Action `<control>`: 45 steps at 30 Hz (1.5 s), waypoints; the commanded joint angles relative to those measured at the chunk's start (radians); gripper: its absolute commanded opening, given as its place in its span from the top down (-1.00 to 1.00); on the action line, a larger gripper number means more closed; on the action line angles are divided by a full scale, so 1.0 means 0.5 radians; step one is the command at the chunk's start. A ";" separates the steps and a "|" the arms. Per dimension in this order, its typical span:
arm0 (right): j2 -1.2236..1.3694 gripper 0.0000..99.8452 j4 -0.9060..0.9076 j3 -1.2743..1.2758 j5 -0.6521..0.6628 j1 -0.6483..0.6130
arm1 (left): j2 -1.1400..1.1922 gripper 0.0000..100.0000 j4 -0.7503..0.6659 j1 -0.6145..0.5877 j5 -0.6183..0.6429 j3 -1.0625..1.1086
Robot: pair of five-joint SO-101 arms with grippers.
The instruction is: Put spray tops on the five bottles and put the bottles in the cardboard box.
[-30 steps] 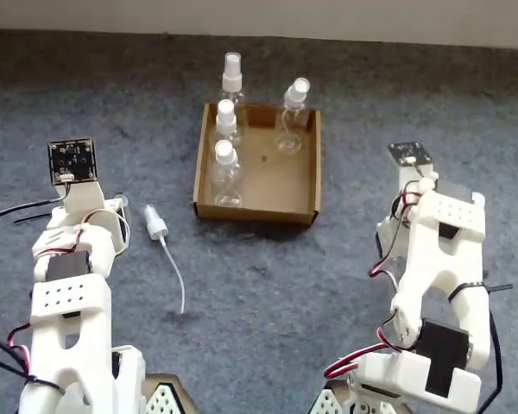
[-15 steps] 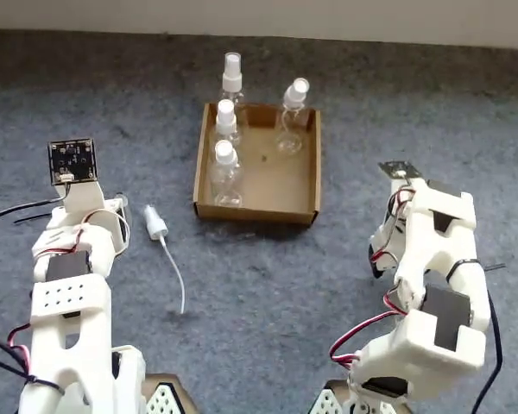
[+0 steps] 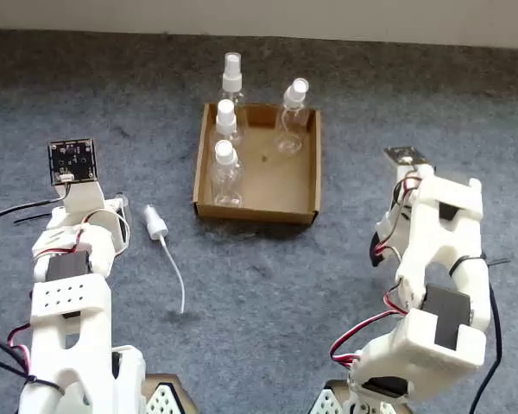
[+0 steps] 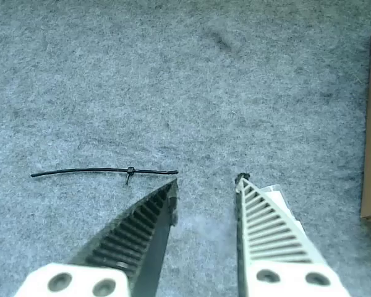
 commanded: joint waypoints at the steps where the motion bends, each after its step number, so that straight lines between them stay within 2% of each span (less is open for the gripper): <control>1: -0.081 0.99 0.308 -0.434 -0.021 0.011 | -0.026 0.71 -0.040 -0.011 0.009 -0.014; 5: -0.370 0.99 0.431 -0.738 -0.258 -0.020 | -0.075 0.71 -0.034 0.091 0.009 -0.014; 8: -0.677 0.99 0.440 -0.732 -0.359 -0.176 | -0.195 0.71 0.061 0.143 0.009 0.005; 15: -1.419 0.99 0.069 0.005 -0.678 -0.781 | -0.296 0.70 0.334 0.137 0.015 -0.130; 18: -1.757 0.99 -0.180 0.453 -0.764 -1.048 | -0.115 0.70 0.344 0.137 0.025 -0.253; 21: -2.134 0.99 -0.437 0.925 -0.807 -1.211 | 0.192 0.70 0.399 0.140 0.080 -0.471; 27: -2.932 0.99 -0.618 1.619 -0.807 -1.370 | 0.799 0.70 0.927 0.195 0.310 -1.168; 30: -3.353 0.99 -0.609 1.840 -0.807 -1.475 | 1.030 0.70 1.062 0.235 0.420 -1.416; 35: -3.874 0.99 -0.505 2.073 -0.792 -1.533 | 1.324 0.70 1.053 0.241 0.479 -1.499; 39: -3.804 0.99 -0.508 2.150 -0.758 -1.533 | 1.471 0.70 0.939 0.238 0.580 -1.490; 45: -3.782 0.99 -0.508 2.150 -0.761 -1.649 | 1.560 0.70 0.921 0.247 0.589 -1.490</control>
